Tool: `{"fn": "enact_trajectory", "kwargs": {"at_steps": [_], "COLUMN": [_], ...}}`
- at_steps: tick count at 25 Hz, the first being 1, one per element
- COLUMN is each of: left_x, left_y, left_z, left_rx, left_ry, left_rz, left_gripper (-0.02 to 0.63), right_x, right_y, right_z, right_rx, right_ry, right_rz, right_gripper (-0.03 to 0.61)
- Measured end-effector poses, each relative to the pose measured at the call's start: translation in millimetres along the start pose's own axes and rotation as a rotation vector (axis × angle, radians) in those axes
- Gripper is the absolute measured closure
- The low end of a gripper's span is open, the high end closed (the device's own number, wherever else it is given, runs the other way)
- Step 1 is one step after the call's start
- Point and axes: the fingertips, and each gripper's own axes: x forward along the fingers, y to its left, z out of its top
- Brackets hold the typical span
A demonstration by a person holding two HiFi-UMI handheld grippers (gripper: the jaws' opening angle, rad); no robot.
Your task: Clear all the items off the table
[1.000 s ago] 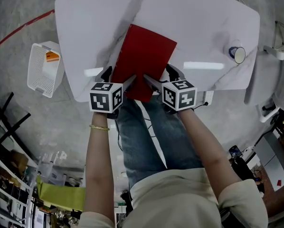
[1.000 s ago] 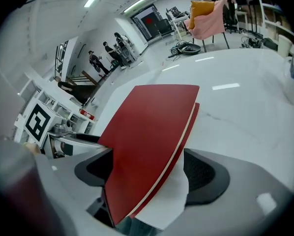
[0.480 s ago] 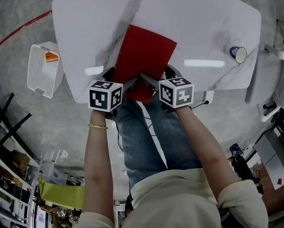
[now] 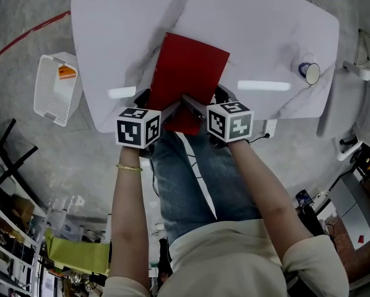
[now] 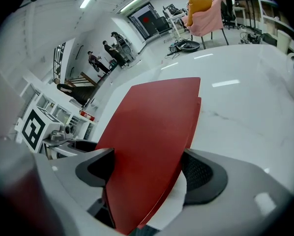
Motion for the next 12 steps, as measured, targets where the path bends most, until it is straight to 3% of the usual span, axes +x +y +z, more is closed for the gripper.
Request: {"fn": "enact_trajectory", "kwargs": {"at_steps": [12], "left_x": [-39.4], "left_y": [4.5], "left_z": [13.8], "left_rx": [-0.059], "left_ry": [-0.141], "left_rz": [0.025], "left_gripper": [0.181], "right_x": [-10.5], "right_y": [37.9], "right_z": [31.3], "right_rx": [-0.13], "right_ry": [-0.06], "right_rz": [0.027], "right_gripper": [0.147]}}
